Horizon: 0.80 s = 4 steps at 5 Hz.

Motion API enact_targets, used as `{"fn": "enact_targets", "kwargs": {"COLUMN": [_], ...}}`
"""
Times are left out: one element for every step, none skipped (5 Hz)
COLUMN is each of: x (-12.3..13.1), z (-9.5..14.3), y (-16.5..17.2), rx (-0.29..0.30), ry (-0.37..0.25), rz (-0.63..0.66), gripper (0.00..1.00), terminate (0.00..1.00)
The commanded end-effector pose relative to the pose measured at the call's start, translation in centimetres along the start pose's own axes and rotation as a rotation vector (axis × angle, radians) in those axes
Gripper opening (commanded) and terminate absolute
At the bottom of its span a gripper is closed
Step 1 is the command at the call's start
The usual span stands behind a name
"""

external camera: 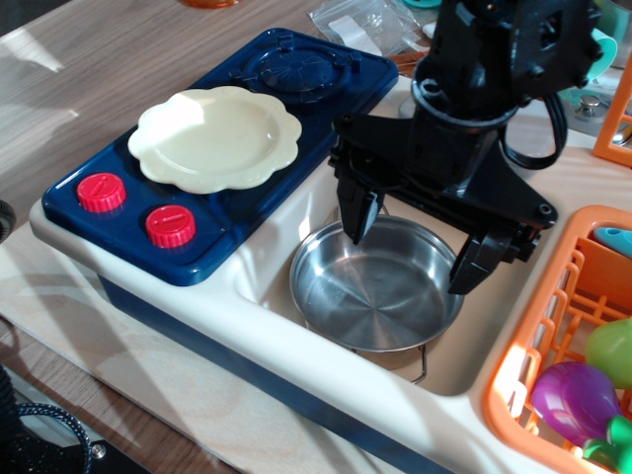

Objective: Put pan on stove from sink

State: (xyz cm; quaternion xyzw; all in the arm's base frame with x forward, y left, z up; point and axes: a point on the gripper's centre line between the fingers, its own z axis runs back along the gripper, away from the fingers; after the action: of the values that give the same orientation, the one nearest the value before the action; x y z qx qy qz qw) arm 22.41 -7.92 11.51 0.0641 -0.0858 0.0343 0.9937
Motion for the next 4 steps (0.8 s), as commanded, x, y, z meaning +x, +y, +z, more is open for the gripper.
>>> {"fn": "enact_targets", "kwargs": {"x": [0.0, 1.5, 2.5, 3.1], "z": [0.0, -0.2, -0.5, -0.9], "y": [0.0, 0.0, 0.1, 0.3], "rx": [0.000, 0.001, -0.020, -0.040], "ry": [0.000, 0.003, 0.022, 0.029], "rz": [0.000, 0.117, 0.243, 0.336], "gripper": [1.00, 1.00, 1.00, 1.00], "terminate": [0.00, 0.00, 0.00, 0.00]}}
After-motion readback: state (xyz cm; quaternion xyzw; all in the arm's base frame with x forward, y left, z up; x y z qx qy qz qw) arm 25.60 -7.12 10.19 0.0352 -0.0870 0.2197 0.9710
